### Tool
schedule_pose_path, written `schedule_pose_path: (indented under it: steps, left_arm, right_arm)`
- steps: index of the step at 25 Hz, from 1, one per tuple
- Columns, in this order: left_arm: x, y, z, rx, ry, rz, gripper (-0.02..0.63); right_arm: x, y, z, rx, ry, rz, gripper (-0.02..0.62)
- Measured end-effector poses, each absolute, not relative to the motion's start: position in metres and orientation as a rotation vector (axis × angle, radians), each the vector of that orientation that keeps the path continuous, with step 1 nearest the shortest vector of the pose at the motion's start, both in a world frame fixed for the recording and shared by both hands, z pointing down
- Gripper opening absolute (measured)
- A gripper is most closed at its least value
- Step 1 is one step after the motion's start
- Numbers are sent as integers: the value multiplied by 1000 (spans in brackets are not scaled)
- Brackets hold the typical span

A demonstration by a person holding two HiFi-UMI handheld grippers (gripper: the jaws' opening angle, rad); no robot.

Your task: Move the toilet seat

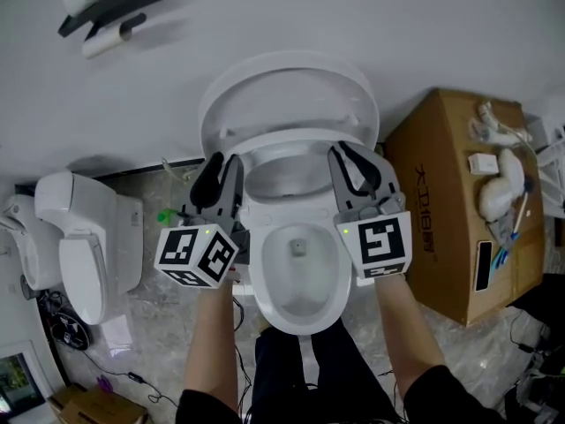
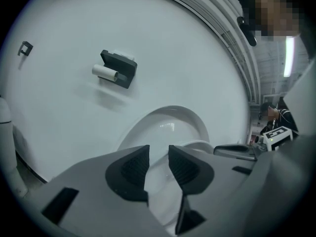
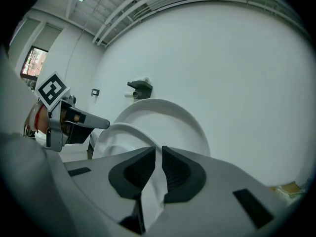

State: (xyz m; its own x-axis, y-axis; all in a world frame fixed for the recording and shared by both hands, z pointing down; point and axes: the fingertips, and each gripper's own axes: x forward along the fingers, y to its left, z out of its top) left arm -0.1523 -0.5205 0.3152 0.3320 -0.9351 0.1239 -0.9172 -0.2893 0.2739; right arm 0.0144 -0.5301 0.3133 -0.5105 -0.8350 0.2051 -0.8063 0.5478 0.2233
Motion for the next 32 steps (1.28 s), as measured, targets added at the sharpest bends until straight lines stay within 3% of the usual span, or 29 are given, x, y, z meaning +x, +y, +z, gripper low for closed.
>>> schedule_pose_path:
  steps: [18, 23, 27, 32]
  left_arm:
    - [-153, -535, 317, 2308, -1676, -74, 109]
    - [-158, -530, 315, 2238, -1602, -193, 110]
    - [-158, -518, 313, 2298, -1620, -121, 110]
    - [-156, -491, 316, 2347, -1620, -29, 57]
  right_arm:
    - [15, -547, 314, 1368, -2517, -78, 31]
    - [20, -543, 317, 1346, -2636, 158, 31]
    - [30, -532, 315, 1353, -2670, 205, 21]
    - [41, -511, 314, 1302, -2694, 220, 12]
